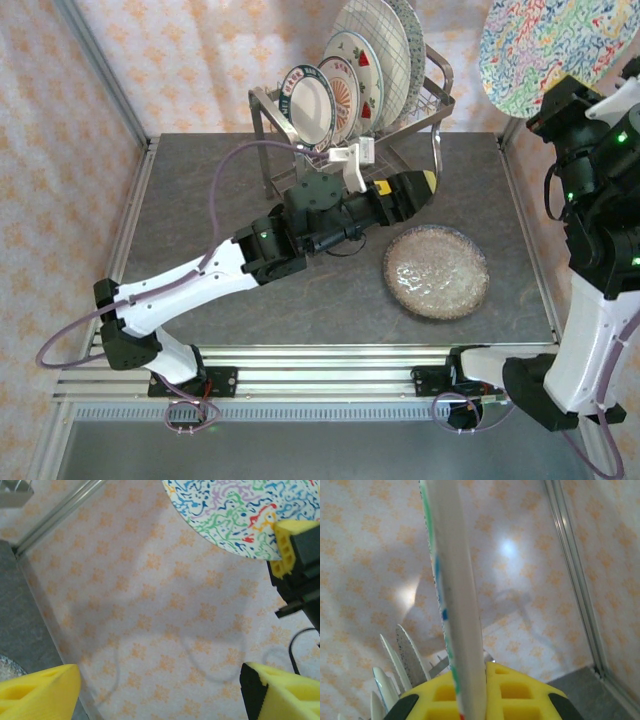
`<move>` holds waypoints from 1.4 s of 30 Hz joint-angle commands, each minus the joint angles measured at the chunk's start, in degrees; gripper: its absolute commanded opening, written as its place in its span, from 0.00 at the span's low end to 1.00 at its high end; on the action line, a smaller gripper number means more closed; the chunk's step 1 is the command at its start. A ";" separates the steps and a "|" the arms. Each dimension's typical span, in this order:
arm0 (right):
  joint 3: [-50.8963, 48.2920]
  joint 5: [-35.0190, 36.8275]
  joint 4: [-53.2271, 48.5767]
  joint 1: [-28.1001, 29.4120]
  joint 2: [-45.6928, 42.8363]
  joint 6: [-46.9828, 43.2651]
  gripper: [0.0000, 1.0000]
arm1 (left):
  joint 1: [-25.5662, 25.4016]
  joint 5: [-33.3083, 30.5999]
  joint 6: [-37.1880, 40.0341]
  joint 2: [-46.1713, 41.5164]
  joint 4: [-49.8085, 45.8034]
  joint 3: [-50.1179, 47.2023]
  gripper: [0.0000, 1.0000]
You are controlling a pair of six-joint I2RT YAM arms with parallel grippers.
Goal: Unload the plates from the dish rack
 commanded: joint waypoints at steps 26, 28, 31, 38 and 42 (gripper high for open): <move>-20.49 -5.30 -16.00 0.30 -15.01 44.74 0.00 | -0.48 3.50 -28.44 8.32 2.81 2.15 0.79; -22.65 -6.39 -15.38 0.30 -16.02 46.66 0.00 | -0.45 3.76 -29.20 8.88 2.27 2.42 0.77; -25.23 -7.47 -15.25 0.30 -17.25 48.71 0.00 | -0.42 3.87 -30.53 9.48 2.35 2.47 0.75; -30.34 -10.18 -13.90 0.30 -19.71 52.35 0.00 | -0.01 4.05 -32.87 10.04 3.81 1.46 0.69; -33.32 -11.23 -12.57 0.30 -21.26 54.22 0.00 | 0.11 3.97 -34.73 10.10 5.14 0.24 0.63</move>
